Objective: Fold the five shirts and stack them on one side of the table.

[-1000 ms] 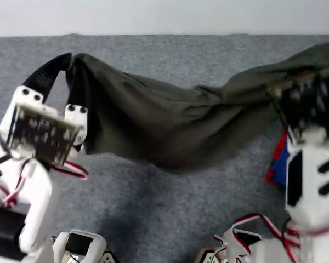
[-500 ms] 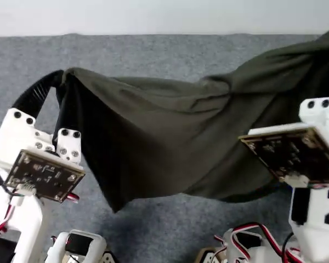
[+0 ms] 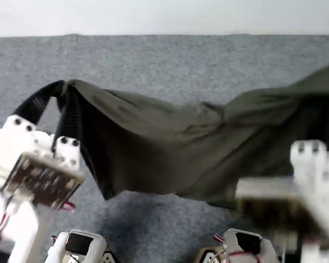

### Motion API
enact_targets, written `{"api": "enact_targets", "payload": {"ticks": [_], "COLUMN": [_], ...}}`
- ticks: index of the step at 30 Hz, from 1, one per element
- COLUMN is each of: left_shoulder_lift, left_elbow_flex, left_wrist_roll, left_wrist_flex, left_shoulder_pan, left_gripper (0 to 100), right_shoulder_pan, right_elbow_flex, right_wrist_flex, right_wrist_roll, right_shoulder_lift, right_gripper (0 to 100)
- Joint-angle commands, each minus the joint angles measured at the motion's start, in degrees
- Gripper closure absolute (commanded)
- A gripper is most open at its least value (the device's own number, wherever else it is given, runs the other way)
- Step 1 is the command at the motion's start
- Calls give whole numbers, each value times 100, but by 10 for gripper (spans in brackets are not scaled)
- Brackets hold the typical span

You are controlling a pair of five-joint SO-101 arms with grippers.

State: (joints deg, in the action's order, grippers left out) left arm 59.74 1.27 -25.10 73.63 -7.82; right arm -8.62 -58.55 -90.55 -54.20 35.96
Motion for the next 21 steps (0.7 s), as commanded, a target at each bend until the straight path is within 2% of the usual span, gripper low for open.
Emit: {"api": "enact_targets", "payload": {"ticks": [1,5,8,16,18,21], "left_shoulder_lift": [35,35,35,-18,-18,-18], "left_elbow_flex": [-681,-1270,-1552,-1508,-1138,-338], "left_wrist_roll": [-79,-79,-79,-79,-88,-88], "left_wrist_flex": [185,492,721,1178,1178,1178], "left_shoulder_pan": [44,44,44,35,35,35], "left_gripper": [995,995,995,995,995,995], "right_shoulder_pan": [-435,-1138,-1402,-1420,-1376,-857], "right_elbow_flex": [-105,-97,-97,88,290,703], "right_wrist_flex": [-4,-4,-4,13,-4,-163], "right_wrist_roll": [-202,-229,-229,-193,-185,-211], "right_shoulder_lift": [295,629,760,338,101,-277], "right_gripper": [988,988,988,988,988,988]}}
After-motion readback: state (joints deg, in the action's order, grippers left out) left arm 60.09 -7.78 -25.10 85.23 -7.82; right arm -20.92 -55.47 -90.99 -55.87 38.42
